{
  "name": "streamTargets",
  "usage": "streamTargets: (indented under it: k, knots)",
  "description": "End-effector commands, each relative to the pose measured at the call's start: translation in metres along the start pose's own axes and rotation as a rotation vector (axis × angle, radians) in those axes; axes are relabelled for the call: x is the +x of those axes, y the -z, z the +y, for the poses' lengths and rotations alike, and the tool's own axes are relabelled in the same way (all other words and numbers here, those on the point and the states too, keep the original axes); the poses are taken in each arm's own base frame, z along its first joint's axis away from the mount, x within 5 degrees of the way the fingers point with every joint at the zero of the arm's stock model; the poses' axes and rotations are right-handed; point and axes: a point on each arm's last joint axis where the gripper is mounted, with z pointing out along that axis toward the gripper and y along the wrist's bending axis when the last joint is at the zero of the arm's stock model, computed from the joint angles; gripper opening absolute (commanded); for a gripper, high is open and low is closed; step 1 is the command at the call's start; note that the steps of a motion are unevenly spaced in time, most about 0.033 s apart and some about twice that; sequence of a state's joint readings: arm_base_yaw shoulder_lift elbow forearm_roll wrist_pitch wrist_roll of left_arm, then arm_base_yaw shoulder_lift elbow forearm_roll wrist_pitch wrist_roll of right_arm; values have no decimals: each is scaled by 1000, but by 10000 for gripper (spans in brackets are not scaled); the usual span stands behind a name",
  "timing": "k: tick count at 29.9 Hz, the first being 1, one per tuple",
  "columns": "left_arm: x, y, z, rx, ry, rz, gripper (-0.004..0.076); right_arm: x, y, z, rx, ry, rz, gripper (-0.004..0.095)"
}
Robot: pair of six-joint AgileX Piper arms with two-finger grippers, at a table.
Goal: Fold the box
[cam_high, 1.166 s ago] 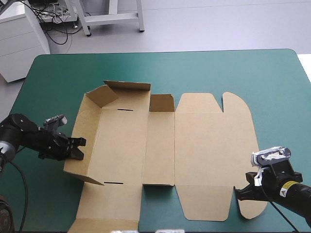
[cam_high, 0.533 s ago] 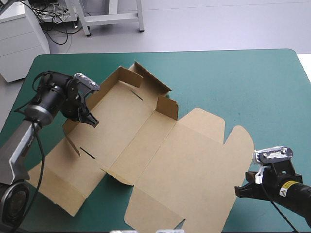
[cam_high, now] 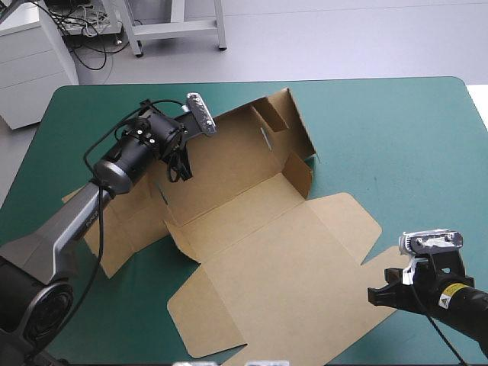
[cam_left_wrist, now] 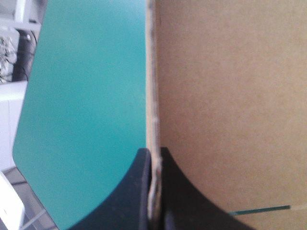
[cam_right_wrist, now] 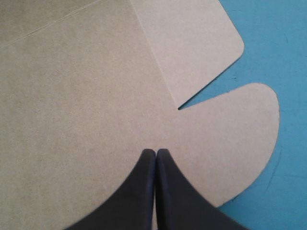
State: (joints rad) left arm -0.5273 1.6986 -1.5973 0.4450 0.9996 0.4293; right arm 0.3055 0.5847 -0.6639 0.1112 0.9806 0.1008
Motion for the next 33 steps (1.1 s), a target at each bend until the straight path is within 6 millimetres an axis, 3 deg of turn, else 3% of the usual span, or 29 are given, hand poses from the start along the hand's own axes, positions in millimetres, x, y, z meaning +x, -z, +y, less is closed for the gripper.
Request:
streamTargets:
  k: [1,8,17,26,33]
  knots:
    - [-19,35,1,-107,-80,-134,-32,-10,5,3,-22,-11,-75,-22]
    - [-48,56,-22,-222,-227,-223,-32,-10,5,3,-25,-13,-74,-22]
    - [-63,67,-45,-277,-331,-280,-32,-11,5,3,-25,-13,-77,-22]
    - [-54,77,-87,-465,-413,-377,-32,-11,5,3,-26,-14,-83,-22]
    - [-28,77,-118,-571,-515,-437,-32,-11,5,3,-27,-14,-84,-22]
